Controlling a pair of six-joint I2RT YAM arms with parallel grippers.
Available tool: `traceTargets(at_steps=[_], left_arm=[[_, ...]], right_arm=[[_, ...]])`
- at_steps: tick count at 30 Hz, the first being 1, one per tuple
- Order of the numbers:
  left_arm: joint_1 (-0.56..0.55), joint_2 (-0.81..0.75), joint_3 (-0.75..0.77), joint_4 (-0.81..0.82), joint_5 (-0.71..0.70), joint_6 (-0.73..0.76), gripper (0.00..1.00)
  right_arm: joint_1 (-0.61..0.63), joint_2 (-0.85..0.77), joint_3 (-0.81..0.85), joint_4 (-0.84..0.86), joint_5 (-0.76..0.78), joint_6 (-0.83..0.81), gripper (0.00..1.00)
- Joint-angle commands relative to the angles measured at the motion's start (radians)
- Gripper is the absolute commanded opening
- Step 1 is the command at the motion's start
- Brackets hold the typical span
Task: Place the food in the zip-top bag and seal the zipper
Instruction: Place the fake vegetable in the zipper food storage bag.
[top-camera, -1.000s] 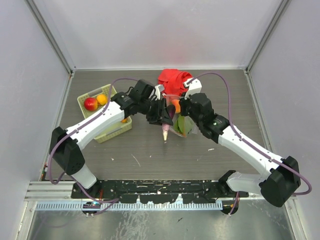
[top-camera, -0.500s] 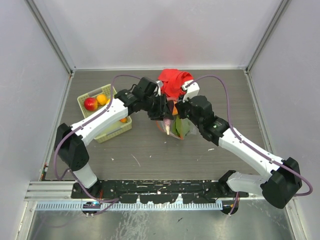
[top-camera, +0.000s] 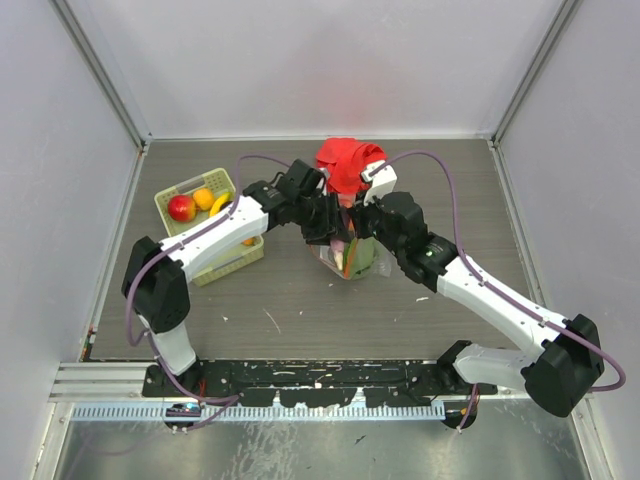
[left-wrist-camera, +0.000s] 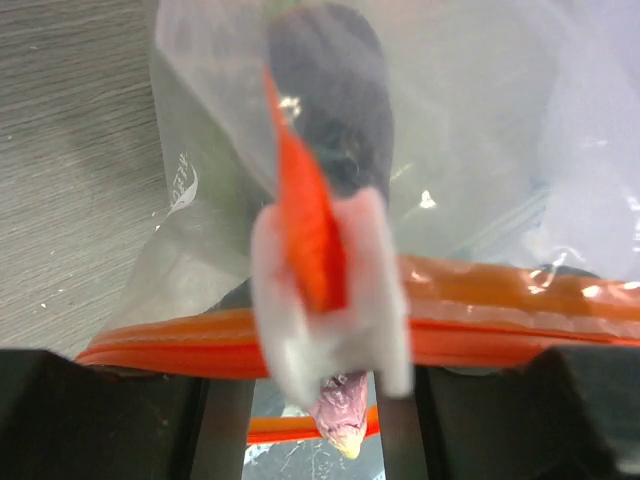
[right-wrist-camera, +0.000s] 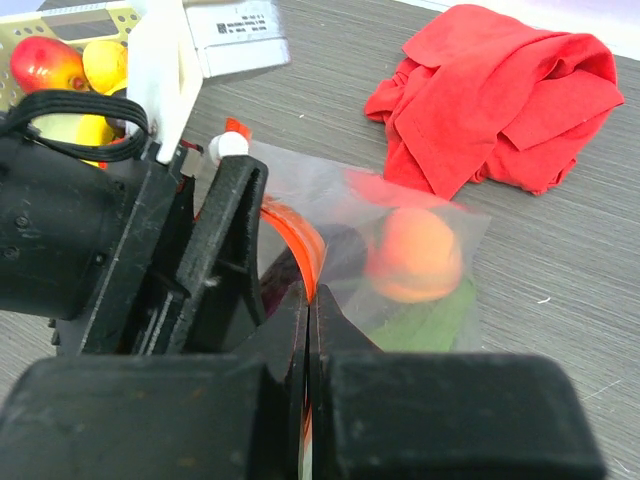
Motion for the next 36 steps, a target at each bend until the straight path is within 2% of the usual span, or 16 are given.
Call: traceTargets(at_steps=[1, 7, 15, 27, 31, 36], left_arm=[[-0.021, 0.024, 0.046, 0.044, 0.006, 0.004, 0.49], [-0.029, 0.017, 0.043, 0.035, 0.000, 0.023, 0.57], [-0.028, -0.037, 0.023, 0.010, -0.042, 0.042, 0.60], [-0.025, -0.230, -0.026, -0.081, -0.237, 0.102, 0.66], [-0.002, -0.297, -0.061, -0.099, -0.289, 0.116, 0.69], [0.078, -0.381, -0.130, -0.115, -0.324, 0.130, 0.72]], right_arm=[[0.007, -0.018, 0.018, 0.096, -0.007, -0.002, 0.01], [0.006, -0.016, 0.018, 0.096, 0.001, -0.004, 0.00], [0.006, -0.025, 0.011, 0.091, 0.018, -0.005, 0.00], [0.007, -0.045, 0.003, 0.075, 0.098, -0.020, 0.00], [0.007, -0.053, -0.001, 0.074, 0.115, -0.022, 0.00], [0.007, -0.057, 0.000, 0.075, 0.122, -0.022, 0.00]])
